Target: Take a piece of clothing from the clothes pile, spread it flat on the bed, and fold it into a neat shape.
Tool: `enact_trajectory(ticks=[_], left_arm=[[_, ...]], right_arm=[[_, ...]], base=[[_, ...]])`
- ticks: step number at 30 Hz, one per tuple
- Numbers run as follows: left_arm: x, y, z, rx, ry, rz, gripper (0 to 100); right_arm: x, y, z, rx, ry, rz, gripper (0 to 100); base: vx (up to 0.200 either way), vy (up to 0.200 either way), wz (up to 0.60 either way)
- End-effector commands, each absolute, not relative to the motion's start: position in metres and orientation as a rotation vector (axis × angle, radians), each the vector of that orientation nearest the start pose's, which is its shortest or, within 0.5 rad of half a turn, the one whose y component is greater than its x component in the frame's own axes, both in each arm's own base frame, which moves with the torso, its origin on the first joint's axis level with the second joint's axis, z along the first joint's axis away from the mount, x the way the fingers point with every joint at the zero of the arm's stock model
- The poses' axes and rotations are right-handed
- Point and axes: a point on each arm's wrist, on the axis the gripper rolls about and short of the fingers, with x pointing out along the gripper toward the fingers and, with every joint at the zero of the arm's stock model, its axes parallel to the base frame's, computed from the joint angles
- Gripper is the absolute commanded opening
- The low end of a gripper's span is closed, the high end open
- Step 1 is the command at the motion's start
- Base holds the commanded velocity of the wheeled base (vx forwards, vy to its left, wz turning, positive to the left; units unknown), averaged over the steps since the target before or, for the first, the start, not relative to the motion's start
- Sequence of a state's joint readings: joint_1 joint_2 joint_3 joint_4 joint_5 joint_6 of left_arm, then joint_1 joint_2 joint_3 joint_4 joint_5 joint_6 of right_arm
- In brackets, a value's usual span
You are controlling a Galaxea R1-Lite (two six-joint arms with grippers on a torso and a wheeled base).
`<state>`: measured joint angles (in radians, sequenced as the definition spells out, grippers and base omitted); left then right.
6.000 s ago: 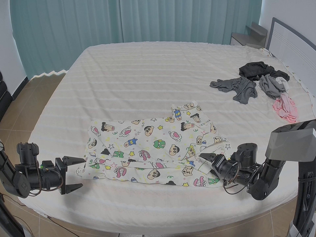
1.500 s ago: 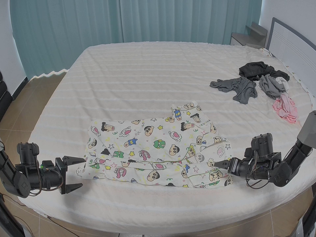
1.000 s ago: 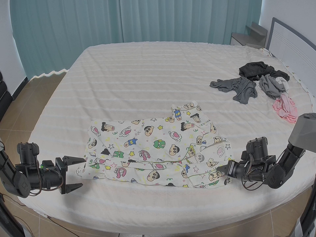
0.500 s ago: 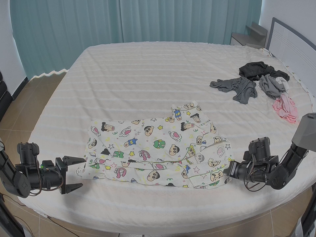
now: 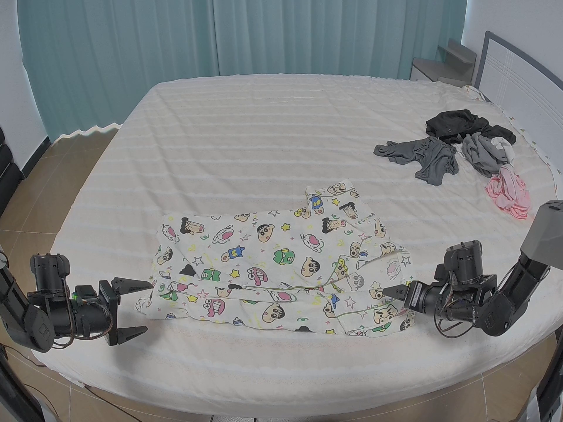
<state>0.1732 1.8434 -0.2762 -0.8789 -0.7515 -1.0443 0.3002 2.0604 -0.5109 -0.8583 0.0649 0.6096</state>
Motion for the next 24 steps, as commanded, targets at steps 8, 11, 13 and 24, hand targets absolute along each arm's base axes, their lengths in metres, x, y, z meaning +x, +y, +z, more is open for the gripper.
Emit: enact_trajectory(ticks=[8, 11, 13, 24], left_arm=[[0.231, 0.025, 0.053, -1.29, 0.877, -0.182, 100], [0.231, 0.025, 0.053, -1.29, 0.878, -0.183, 100], [0.231, 0.025, 0.053, -1.29, 0.877, -0.182, 100], [0.231, 0.025, 0.053, -1.29, 0.879, -0.182, 100]], right_arm=[[0.293, 0.095, 0.024, 0.497, 0.75, 0.141, 0], [0.293, 0.096, 0.013, 0.488, 0.788, 0.129, 0], [0.293, 0.096, 0.009, 0.486, 0.8, 0.122, 0], [0.287, 0.094, 0.022, 0.495, 0.764, 0.134, 0]], base=[[0.0, 0.0, 0.0], [0.0, 0.0, 0.0], [0.0, 0.0, 0.0], [0.0, 0.0, 0.0]])
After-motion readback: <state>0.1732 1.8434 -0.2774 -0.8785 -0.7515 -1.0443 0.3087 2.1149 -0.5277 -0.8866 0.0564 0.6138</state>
